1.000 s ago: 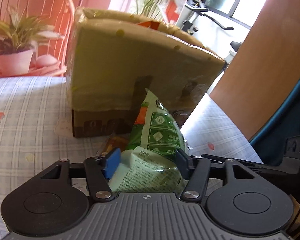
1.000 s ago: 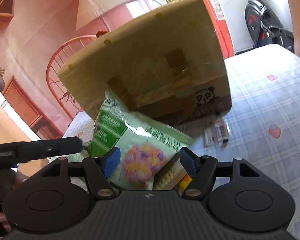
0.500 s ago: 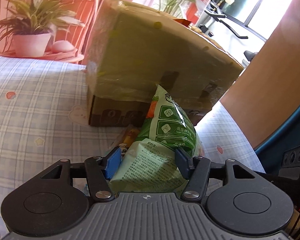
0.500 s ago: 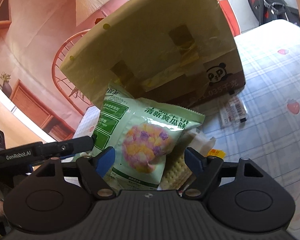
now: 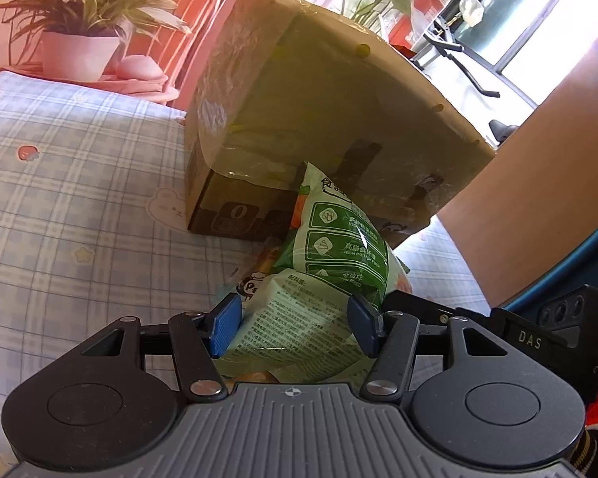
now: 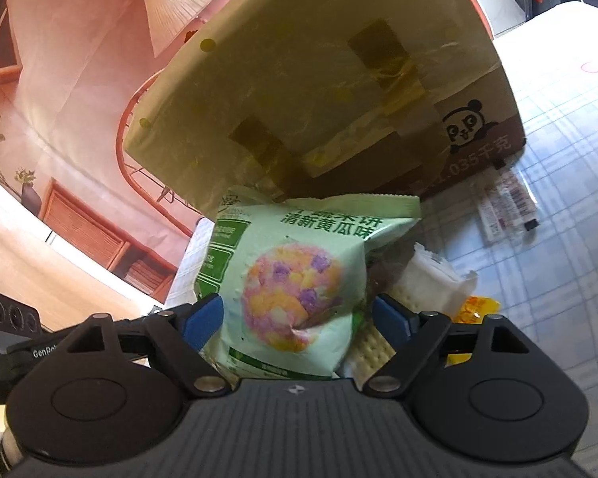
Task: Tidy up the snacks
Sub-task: 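Carry both green-and-white bags over the box and open both tools to drop them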
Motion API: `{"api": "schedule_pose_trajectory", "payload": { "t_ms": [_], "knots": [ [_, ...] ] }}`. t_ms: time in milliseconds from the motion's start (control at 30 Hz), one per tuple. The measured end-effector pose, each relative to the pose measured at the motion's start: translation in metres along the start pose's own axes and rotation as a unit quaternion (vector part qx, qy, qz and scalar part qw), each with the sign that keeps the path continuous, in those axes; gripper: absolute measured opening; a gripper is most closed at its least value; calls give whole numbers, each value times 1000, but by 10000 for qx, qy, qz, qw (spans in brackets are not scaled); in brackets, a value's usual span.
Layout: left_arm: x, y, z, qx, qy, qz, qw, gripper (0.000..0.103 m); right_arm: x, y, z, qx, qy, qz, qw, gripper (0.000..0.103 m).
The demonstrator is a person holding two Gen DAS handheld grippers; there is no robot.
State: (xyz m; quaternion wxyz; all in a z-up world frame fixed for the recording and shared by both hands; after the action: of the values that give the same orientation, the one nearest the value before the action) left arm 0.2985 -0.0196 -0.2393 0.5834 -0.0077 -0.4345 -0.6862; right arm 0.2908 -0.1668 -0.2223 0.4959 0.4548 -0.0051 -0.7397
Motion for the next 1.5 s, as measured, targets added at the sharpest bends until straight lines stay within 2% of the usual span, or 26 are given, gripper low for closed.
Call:
{"api": "schedule_pose_trajectory", "payload": {
  "t_ms": [367,500,833,1233,1500],
  "knots": [
    [0,-1,1,25,-181,42,9998,61,1,-2,-9,-32,142,-356,9993,85],
    [2,1,3,53,-281,33,9996,61,-2,0,-5,52,271,-425,9987,76],
    [10,2,5,63,-480,-74,9988,61,0,5,7,229,311,-497,9980,72],
    [38,6,15,163,-837,-382,9956,60,-8,14,46,689,271,-246,9970,70],
    [68,17,30,384,-1176,-630,9903,60,-32,37,79,1159,328,55,9927,70]
  ]
}}
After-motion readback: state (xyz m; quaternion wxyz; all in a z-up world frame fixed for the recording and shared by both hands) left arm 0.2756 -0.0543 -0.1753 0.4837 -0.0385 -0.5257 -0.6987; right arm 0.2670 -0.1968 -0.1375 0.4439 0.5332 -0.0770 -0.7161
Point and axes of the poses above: each gripper's, at about its wrist camera, not at the fingertips, and z roughly against the way its jaws point, x to its right, y to its top, the point moved 7 cm from there along -z, roughly the way its jaws point, and after that the axes turned 3 degrees about -y, right-handed, at the moved point
